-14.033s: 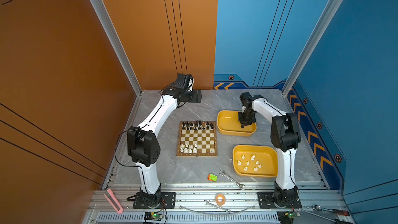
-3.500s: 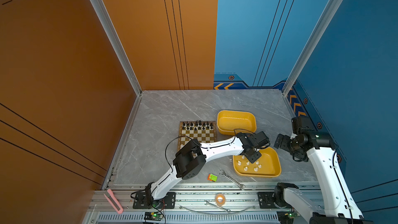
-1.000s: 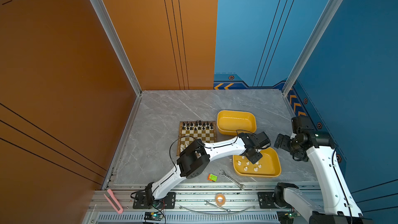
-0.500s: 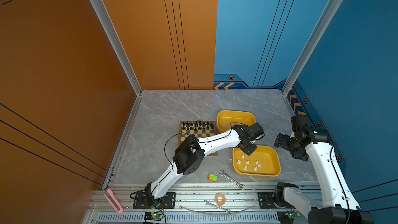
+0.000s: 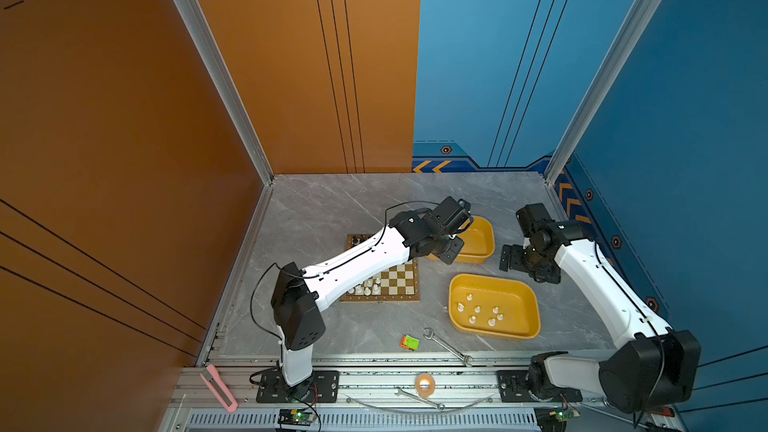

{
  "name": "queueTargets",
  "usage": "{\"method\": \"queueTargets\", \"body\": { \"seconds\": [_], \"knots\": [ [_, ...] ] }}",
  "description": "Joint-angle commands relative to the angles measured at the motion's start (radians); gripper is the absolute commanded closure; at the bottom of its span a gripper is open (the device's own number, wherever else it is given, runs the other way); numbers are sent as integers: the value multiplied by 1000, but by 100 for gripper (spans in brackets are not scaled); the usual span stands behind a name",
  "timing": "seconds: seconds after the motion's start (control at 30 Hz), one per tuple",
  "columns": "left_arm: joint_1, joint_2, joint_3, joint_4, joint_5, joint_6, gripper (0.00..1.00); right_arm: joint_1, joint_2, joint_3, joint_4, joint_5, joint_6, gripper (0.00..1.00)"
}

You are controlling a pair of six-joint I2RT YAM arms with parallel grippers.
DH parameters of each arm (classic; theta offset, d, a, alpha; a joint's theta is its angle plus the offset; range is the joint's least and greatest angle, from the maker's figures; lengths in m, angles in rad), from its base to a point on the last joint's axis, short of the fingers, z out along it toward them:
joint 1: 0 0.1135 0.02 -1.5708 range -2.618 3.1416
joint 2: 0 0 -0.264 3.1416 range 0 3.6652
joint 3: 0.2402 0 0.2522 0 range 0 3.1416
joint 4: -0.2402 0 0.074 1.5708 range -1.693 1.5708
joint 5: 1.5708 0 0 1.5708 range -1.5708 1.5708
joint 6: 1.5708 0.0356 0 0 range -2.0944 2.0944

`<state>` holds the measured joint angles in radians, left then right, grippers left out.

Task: Set up the chess pieces on the board
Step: 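Carry the white piece to the board with the left gripper while the right gripper moves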

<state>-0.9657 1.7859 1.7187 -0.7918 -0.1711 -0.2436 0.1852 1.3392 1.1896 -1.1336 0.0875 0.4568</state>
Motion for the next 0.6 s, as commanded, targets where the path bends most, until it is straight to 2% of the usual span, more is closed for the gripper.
{"method": "queueTargets", "body": {
  "seconds": [0.0, 0.23, 0.4, 0.57],
  "knots": [
    [9, -68, -159, -42, -66, -80, 100, 37, 55, 57, 41, 12, 28, 0],
    [42, -207, -483, 45, -81, -178, 100, 102, 182, 152, 48, 11, 22, 0],
    [93, -239, -608, 120, -56, -207, 100, 117, 226, 196, 47, 3, 19, 0],
    [138, -234, -659, 163, -15, -204, 100, 120, 250, 229, 42, 6, 17, 0]
  ]
}}
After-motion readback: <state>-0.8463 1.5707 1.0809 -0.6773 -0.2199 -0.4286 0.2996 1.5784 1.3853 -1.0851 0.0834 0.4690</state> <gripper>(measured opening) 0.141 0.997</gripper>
